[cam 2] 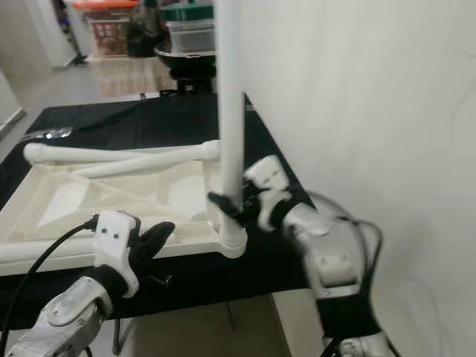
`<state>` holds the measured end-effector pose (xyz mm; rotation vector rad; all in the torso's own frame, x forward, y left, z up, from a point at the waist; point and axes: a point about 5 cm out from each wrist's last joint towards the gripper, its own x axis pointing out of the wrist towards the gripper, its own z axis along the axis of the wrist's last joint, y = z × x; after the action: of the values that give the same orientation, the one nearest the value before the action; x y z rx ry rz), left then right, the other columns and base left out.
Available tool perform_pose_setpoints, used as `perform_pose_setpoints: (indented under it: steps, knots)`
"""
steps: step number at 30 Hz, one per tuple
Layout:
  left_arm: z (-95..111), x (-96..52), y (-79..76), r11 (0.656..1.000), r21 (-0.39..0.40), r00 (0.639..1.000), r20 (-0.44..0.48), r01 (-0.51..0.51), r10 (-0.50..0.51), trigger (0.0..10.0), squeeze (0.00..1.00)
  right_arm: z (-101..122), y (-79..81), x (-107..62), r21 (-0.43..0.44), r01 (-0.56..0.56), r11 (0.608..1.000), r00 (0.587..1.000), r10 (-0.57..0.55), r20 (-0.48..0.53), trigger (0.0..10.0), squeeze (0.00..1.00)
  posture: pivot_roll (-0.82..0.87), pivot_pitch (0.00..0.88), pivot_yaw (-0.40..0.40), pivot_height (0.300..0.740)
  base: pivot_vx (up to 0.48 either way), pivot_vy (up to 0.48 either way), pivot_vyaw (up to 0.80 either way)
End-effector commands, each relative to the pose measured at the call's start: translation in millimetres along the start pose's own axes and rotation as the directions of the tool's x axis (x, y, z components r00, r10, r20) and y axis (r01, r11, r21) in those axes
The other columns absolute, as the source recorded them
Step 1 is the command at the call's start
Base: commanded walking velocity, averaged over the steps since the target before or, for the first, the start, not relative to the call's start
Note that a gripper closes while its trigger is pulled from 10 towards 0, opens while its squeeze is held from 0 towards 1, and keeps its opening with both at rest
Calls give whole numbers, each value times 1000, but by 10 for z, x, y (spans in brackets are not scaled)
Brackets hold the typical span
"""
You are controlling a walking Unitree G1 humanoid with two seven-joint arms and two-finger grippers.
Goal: Building children table
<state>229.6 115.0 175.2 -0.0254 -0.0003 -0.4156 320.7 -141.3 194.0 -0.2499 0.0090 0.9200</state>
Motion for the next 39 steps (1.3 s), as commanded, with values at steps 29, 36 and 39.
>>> perform_pose_setpoints:
  steps: [29, 36, 39]
  knots:
    - [-183, -102, -45, 977, -26, 978, 0, 211, -211, 10000, 0, -188, -368, -3, 147, -130, 981, 991, 129, 20, 0, 0, -32, 0, -37, 740, 0, 0, 0]
    - [-206, -128, -108, 956, -25, 956, -16, 294, -294, 10000, 0, -349, -296, -52, 140, 102, 985, 991, -88, -104, 0, 0, -33, 0, -56, 740, 0, 0, 0]
    - [-207, -135, -111, 954, -20, 955, -12, 298, -298, 10000, 0, -383, -277, -6, 151, 320, 935, 943, -298, -148, 0, 0, -40, 0, -67, 740, 0, 0, 0]
